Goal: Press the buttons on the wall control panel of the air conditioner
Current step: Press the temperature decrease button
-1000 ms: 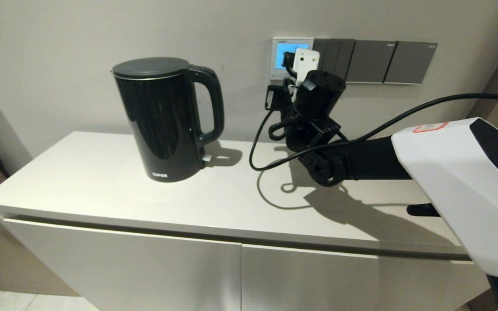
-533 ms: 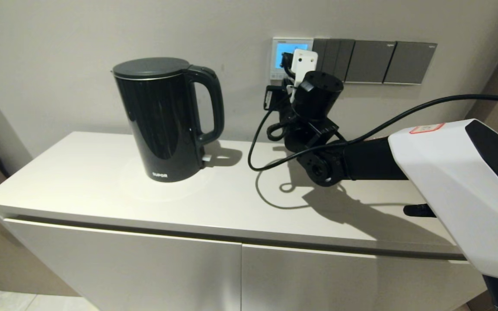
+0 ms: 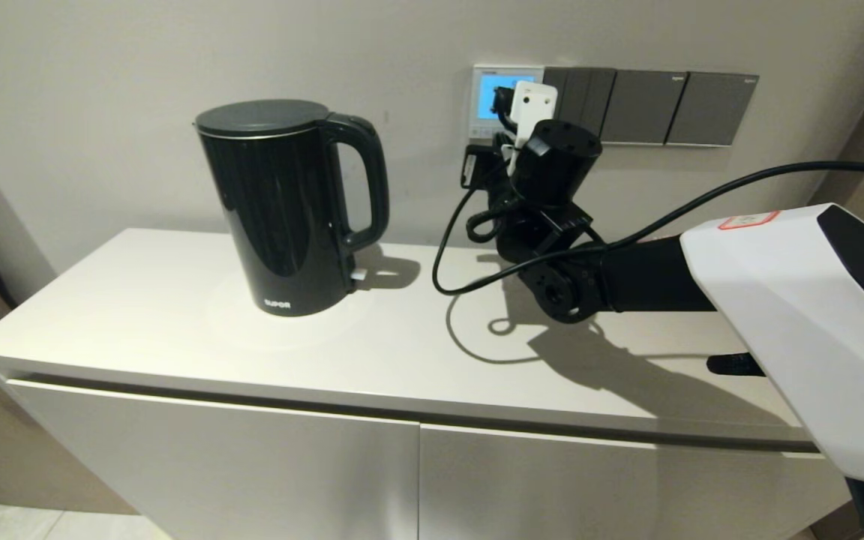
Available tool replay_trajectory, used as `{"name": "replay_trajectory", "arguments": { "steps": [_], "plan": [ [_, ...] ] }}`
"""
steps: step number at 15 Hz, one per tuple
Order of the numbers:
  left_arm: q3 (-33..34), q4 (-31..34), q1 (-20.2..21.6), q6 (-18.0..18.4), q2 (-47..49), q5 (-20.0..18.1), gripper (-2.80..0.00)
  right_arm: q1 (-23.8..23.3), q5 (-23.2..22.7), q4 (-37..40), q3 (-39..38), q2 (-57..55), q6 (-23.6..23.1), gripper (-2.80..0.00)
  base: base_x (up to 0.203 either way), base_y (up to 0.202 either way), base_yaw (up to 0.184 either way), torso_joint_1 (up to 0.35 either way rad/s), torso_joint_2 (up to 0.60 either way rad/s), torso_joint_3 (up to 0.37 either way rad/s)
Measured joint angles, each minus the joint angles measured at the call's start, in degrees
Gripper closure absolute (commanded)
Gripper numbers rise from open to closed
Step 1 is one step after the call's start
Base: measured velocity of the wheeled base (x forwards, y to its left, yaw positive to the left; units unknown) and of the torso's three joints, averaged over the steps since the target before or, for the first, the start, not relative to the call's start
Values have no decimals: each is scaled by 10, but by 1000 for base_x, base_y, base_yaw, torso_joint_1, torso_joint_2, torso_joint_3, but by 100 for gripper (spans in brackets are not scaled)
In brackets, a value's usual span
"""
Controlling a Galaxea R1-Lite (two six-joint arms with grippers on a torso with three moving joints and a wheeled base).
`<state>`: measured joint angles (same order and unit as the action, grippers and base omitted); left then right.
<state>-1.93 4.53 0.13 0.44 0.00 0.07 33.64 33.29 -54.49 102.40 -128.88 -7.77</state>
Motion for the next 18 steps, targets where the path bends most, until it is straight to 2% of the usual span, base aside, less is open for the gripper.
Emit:
{"name": "replay_trajectory", "arguments": {
  "steps": [18],
  "plan": [
    [0,0,0,0,0,0,0,-1,0,0,6,-5,-1,0,0,0,0,0,0,0]
  ]
}}
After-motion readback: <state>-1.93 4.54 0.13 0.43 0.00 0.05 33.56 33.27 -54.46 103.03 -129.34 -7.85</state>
